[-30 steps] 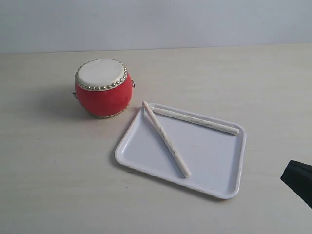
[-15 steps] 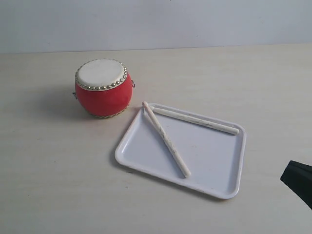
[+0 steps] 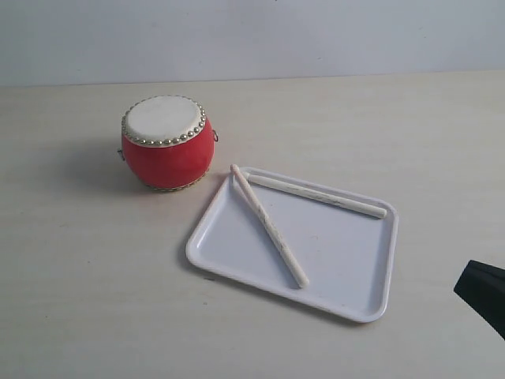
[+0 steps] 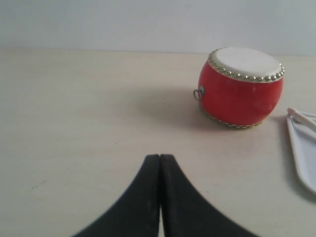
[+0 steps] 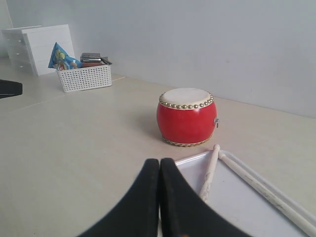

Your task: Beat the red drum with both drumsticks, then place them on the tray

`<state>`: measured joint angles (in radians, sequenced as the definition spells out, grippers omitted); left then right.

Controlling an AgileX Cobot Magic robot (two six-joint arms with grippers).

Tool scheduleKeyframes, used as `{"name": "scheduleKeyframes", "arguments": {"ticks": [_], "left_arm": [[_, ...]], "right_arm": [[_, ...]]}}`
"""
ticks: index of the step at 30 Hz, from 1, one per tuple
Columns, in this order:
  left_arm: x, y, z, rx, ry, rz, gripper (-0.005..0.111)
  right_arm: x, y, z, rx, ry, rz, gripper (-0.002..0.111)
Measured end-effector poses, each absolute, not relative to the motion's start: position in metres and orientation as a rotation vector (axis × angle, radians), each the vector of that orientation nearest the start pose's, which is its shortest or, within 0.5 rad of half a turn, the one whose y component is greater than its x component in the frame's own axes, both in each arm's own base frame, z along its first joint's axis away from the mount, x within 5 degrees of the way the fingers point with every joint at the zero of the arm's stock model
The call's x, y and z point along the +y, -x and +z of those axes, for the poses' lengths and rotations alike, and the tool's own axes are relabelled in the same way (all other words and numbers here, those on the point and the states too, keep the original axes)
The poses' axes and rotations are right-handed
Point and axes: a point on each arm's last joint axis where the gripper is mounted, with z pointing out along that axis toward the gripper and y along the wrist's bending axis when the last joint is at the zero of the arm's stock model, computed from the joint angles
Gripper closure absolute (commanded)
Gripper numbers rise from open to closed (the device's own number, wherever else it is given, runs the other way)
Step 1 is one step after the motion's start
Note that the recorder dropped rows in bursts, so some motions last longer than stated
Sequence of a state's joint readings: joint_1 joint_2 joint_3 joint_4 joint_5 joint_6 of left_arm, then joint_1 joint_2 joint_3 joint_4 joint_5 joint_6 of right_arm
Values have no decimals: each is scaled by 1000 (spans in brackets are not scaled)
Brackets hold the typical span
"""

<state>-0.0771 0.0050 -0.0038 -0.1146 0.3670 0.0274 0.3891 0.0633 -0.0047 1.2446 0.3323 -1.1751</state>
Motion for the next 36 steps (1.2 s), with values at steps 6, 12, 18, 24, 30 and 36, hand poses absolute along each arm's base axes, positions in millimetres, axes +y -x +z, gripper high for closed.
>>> {"name": "scheduleKeyframes", "arguments": {"ticks": [6, 12, 18, 24, 30, 36], "left_arm": [[-7, -53, 181, 1852, -12, -137, 107], [-7, -53, 181, 1852, -12, -137, 107], [-7, -53, 181, 1852, -12, -137, 107], [-7, -53, 181, 1852, -12, -137, 107], [-7, -53, 181, 1852, -12, -137, 107], [-7, -53, 181, 1852, -12, -137, 107]], "right_arm": [[48, -42, 201, 1601, 520, 594, 108], [48, -42, 201, 1601, 520, 594, 108], [48, -42, 201, 1601, 520, 594, 108], [48, -42, 201, 1601, 520, 594, 108], [48, -42, 201, 1601, 520, 594, 108], [48, -42, 201, 1601, 520, 594, 108]]}}
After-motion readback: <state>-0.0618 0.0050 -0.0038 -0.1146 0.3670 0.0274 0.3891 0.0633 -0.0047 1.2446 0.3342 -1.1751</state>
